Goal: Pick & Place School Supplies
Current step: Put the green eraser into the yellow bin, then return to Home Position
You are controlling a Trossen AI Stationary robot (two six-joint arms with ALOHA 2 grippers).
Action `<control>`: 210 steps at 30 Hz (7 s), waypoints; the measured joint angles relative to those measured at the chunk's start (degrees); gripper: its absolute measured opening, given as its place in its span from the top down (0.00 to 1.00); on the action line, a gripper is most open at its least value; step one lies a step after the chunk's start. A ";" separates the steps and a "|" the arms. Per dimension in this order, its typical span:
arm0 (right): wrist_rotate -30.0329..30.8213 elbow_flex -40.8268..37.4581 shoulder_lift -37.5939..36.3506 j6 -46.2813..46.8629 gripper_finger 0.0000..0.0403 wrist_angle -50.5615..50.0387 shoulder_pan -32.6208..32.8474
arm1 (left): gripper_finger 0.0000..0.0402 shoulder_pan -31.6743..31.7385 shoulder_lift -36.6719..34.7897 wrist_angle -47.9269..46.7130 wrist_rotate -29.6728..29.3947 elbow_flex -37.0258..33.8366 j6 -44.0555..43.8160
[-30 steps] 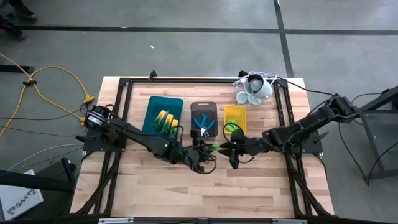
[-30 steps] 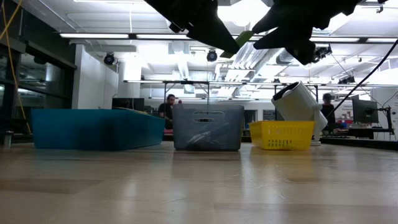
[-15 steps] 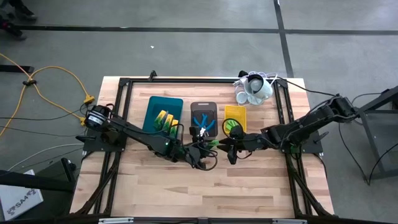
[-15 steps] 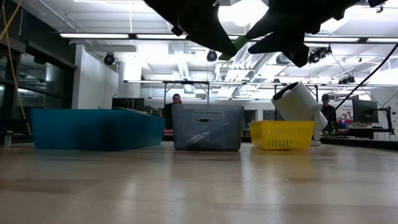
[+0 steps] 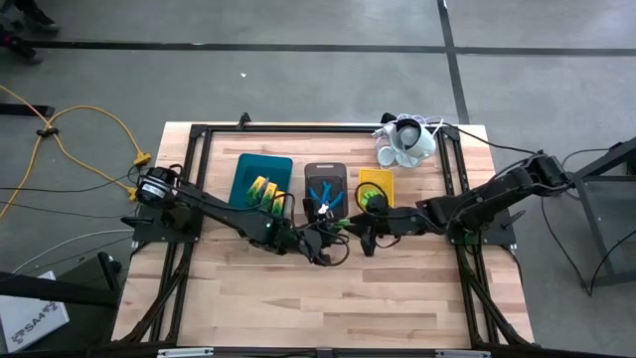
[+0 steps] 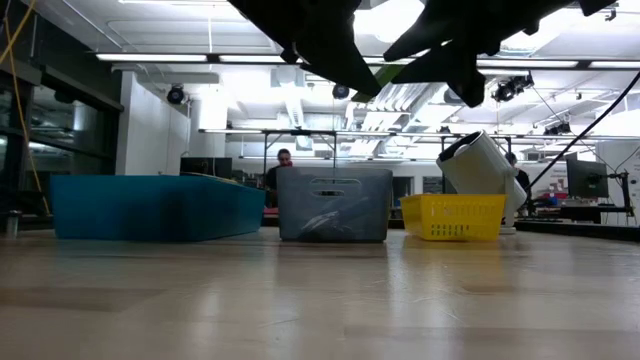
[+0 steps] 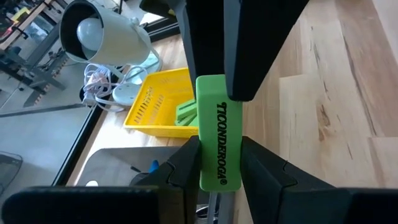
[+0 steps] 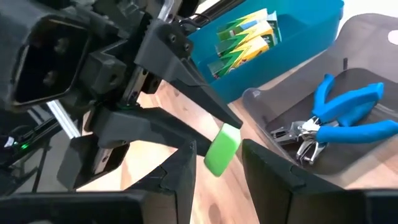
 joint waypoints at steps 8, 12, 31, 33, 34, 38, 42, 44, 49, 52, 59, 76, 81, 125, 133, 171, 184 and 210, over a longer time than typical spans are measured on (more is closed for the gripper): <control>-0.48 0.05 2.35 -0.24 0.70 1.95 -2.20 | 0.77 1.20 0.00 0.15 0.02 0.00 0.02; -1.51 0.02 3.11 -1.46 0.70 3.69 -3.03 | 0.77 1.81 0.00 0.12 -0.12 0.00 -0.01; -3.13 0.00 3.35 -1.53 0.70 3.81 -3.72 | 0.77 1.86 0.02 -0.46 0.01 -0.02 0.11; -3.12 0.00 3.35 -1.54 0.70 3.82 -3.72 | 0.77 1.86 0.02 -0.46 0.00 -0.02 0.00; -3.13 0.00 3.35 -1.65 0.70 3.81 -3.72 | 0.77 1.85 0.02 -0.47 0.02 -0.02 0.00; -3.05 0.00 3.35 -2.52 0.70 3.81 -3.72 | 0.77 1.84 0.02 -0.50 0.00 -0.02 -0.04; -3.02 0.00 3.35 -2.58 0.70 3.79 -3.72 | 0.77 1.84 0.02 -0.52 0.00 -0.02 -0.10; -2.97 0.00 3.35 -2.60 0.72 3.76 -3.72 | 0.77 1.84 0.02 -0.55 0.00 -0.02 -0.14; -2.86 0.00 3.35 -2.93 0.78 3.61 -3.72 | 0.77 1.81 0.02 -0.59 -0.03 -0.02 -0.17; -2.86 -0.02 3.35 -2.94 0.82 3.57 -3.72 | 0.77 1.81 0.02 -0.62 -0.11 -0.02 -0.17; -2.93 -0.02 3.35 -2.95 0.84 3.33 -3.72 | 0.77 1.81 0.02 -0.79 -0.10 -0.02 -0.17; -3.30 -0.02 3.35 -3.15 0.85 3.50 -3.70 | 0.70 1.64 0.02 -0.66 0.20 -0.02 -0.07; -3.30 -0.02 3.35 -3.44 0.87 3.48 -3.70 | 0.64 1.64 0.02 -0.68 1.95 -0.02 0.24; 11.72 -0.01 -6.27 1.14 0.91 -27.86 -4.02 | 0.57 0.39 0.02 -3.06 2.10 -0.02 0.28; 14.40 0.02 -4.55 4.28 0.91 -35.41 -6.67 | 0.57 0.39 0.02 -3.02 2.11 -0.02 0.42; 13.08 0.00 4.40 -6.38 0.75 -29.17 -17.60 | 0.57 0.39 0.02 -2.75 2.14 -0.02 0.92; -1.29 -0.02 -1.73 -10.49 0.78 -22.77 -17.10 | 0.57 -4.37 0.02 -2.68 -1.37 -0.02 4.76; -4.68 -0.09 -19.67 -9.68 0.79 -27.05 -5.87 | 0.57 -9.71 -9.36 -30.08 -2.77 -0.22 -23.56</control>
